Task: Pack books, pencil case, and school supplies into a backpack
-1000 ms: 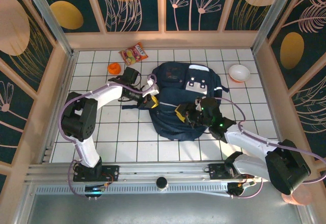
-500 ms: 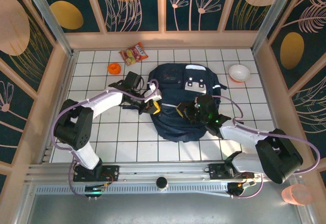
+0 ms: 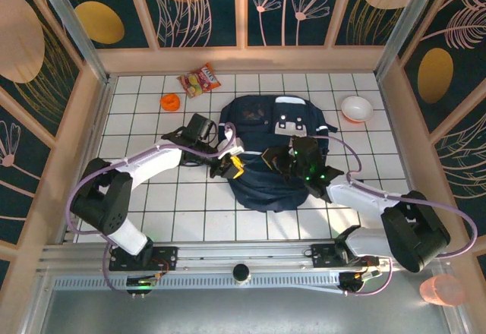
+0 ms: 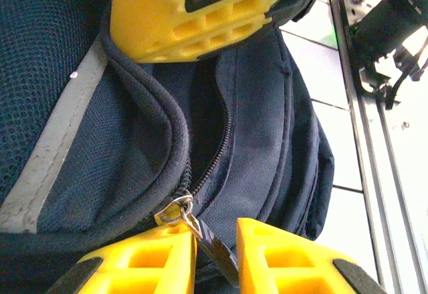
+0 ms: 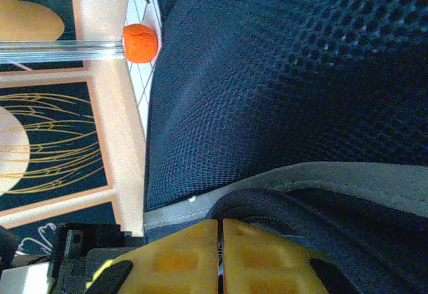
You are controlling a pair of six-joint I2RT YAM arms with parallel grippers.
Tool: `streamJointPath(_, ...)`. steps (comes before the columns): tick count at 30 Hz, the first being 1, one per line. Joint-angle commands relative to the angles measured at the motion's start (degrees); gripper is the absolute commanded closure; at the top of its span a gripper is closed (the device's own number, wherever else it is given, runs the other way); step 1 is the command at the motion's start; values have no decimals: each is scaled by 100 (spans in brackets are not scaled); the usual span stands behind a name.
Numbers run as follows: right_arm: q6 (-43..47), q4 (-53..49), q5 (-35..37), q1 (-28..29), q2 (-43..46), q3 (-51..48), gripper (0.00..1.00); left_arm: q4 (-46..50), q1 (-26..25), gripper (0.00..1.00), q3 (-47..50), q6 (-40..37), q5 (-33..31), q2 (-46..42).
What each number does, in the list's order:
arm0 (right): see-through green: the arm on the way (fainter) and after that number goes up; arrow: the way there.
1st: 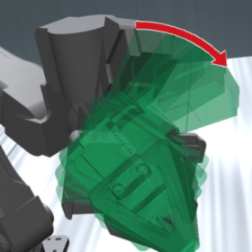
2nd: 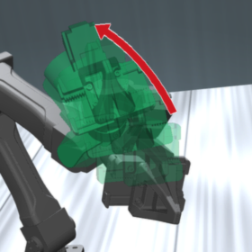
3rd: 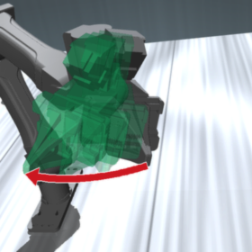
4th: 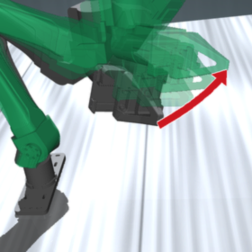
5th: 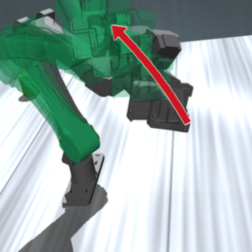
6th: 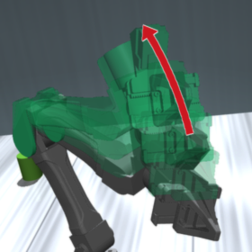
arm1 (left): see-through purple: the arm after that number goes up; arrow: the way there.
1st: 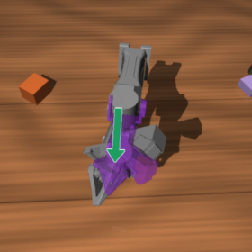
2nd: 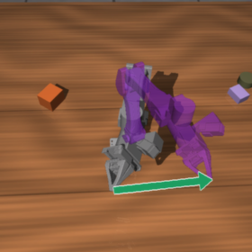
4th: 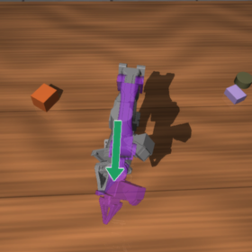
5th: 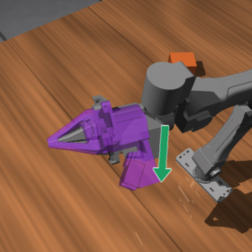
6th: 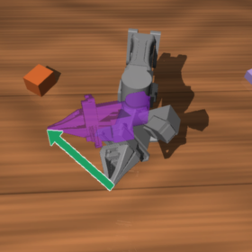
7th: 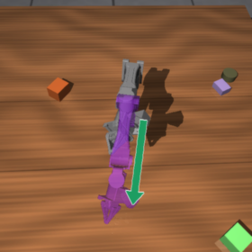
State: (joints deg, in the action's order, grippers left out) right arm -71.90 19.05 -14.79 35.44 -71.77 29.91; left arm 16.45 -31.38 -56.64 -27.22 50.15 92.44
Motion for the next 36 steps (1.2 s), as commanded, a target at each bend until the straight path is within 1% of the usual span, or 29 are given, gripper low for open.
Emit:
streamJointPath(1,228,13,61,-11,127,217,91,-626,-153,79,57,369,634,-192)
streamJointPath(6,336,20,-63,-18,144,210,92,-1020,-349,79,182,624,708,-83)
streamJointPath(10,335,63,-112,-7,163,207,92,-1045,-596,79,127,654,752,40)
streamJointPath(15,395,73,-185,-7,201,226,93,-1216,-768,77,123,789,760,102)
streamJointPath(16,424,60,-212,-6,220,234,93,-1193,-779,75,-47,776,759,122)
streamJointPath(20,723,-231,-358,-51,361,243,93,-891,-778,67,-82,473,614,95)
streamJointPath(24,1286,-1068,-643,-278,602,311,93,-786,-760,55,-5,393,310,21)
streamJointPath(26,1599,-1518,-881,-373,663,355,93,-806,-719,51,25,448,227,-56)
streamJointPath(27,1751,-1772,-1030,-565,673,385,93,-855,-686,49,53,474,189,-120)
streamJointPath(29,2081,-2121,-1279,-756,652,427,93,-915,-642,44,58,403,57,-270)
streamJointPath(32,2541,-2522,-1600,-1014,585,534,95,-985,-565,38,247,9,-236,-555)
streamJointPath(36,3129,-2845,-1996,-1332,465,788,96,-955,-555,33,209,-955,-756,-820)
